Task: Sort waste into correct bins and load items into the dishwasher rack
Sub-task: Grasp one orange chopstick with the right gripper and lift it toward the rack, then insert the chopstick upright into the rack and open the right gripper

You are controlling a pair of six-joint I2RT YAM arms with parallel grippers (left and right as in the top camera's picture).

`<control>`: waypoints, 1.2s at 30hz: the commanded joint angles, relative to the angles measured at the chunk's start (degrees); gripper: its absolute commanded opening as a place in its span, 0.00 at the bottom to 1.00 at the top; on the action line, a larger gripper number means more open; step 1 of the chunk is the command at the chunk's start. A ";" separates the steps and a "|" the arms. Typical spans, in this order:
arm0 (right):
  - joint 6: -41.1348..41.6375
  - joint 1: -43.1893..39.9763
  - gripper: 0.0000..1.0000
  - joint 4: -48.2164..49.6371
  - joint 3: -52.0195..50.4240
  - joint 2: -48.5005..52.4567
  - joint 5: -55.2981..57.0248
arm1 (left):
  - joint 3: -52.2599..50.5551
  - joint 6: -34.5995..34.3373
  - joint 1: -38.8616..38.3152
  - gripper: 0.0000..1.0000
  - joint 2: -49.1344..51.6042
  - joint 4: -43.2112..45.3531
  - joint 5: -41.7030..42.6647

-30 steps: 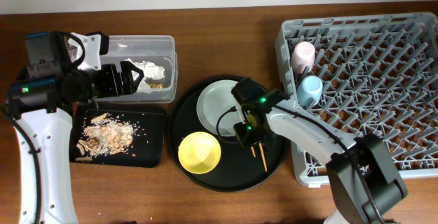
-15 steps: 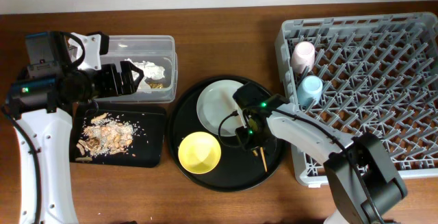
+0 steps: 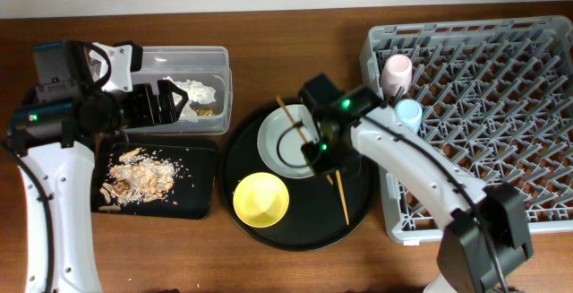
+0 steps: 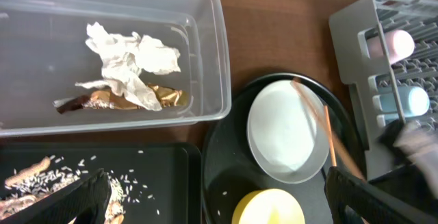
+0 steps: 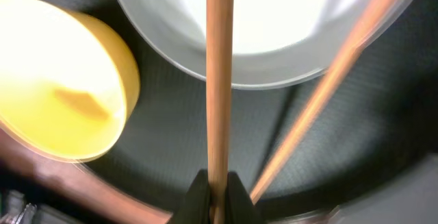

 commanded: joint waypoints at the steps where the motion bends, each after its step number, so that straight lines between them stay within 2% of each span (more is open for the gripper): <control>1: -0.96 -2.16 0.04 -8.41 10.29 -1.16 11.52 | 0.87 0.50 0.28 0.99 -0.61 0.02 0.00; 7: -0.96 -11.91 0.04 -18.51 14.34 -1.18 21.24 | 0.87 0.50 0.28 0.99 -0.61 0.02 0.00; 11: -1.36 -20.09 0.04 -18.38 14.19 -1.18 21.42 | 0.87 0.48 0.28 0.99 -0.61 0.02 0.00; 15: -6.25 -26.91 0.04 -16.24 13.55 -0.87 21.18 | 0.87 0.48 0.28 0.99 -0.61 0.02 0.00; 19: -12.59 -30.84 0.04 -10.75 9.62 -0.79 21.20 | 0.87 0.48 0.28 0.99 -0.63 0.02 0.00; 25: -13.88 -35.34 0.04 -2.01 2.73 -0.76 21.40 | 0.87 0.50 0.28 0.99 -0.63 0.02 0.00; 36: -13.62 -37.68 0.05 -0.44 1.70 -0.74 20.94 | 0.87 0.50 0.28 0.99 -0.63 0.02 0.00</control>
